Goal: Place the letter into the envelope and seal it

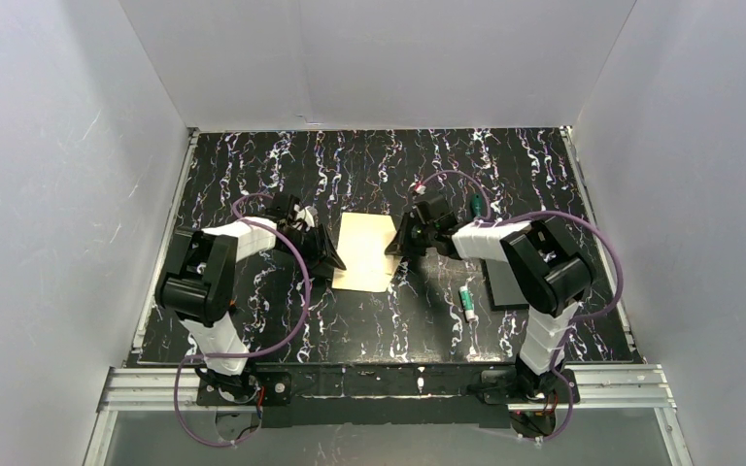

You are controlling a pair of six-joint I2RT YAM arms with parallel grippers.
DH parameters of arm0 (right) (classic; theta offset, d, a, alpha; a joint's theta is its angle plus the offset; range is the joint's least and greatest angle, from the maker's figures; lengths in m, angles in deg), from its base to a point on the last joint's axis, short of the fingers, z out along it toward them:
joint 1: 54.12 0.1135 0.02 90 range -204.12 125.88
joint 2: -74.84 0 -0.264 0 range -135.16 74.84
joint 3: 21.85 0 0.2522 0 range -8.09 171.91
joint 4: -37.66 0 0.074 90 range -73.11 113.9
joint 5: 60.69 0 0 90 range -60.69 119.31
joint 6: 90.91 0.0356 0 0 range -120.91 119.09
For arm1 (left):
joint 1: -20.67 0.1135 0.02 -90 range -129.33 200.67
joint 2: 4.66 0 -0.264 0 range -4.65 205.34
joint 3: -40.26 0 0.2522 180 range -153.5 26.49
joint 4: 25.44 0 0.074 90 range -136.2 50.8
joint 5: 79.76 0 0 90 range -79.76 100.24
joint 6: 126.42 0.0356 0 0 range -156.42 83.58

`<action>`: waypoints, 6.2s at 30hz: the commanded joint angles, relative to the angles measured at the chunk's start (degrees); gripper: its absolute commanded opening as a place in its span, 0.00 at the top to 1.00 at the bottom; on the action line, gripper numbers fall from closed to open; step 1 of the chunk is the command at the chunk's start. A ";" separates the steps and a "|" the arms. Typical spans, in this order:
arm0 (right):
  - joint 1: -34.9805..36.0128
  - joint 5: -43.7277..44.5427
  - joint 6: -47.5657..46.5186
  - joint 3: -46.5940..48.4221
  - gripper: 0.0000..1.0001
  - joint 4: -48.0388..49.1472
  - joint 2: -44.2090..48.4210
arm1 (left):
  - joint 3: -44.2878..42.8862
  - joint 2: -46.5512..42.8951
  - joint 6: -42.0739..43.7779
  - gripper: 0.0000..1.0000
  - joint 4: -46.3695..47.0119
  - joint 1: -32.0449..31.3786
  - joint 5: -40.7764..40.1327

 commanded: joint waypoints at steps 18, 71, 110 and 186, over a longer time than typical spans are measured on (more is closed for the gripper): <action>3.39 4.77 -4.39 11.21 0.45 -12.28 1.74 | -5.20 -4.06 3.01 0.37 -7.11 -0.10 -12.52; 3.49 15.69 -8.58 20.00 0.70 -32.37 -2.32 | -10.71 12.69 -2.12 0.74 0.77 -7.83 -4.59; 2.67 6.29 -9.25 22.71 0.78 -26.86 -8.13 | -23.04 16.82 -1.70 0.57 -11.65 -7.67 -11.55; 1.60 -7.00 -20.84 -7.35 0.91 -29.33 34.81 | -7.89 -18.35 -4.05 0.05 -6.32 -2.19 15.17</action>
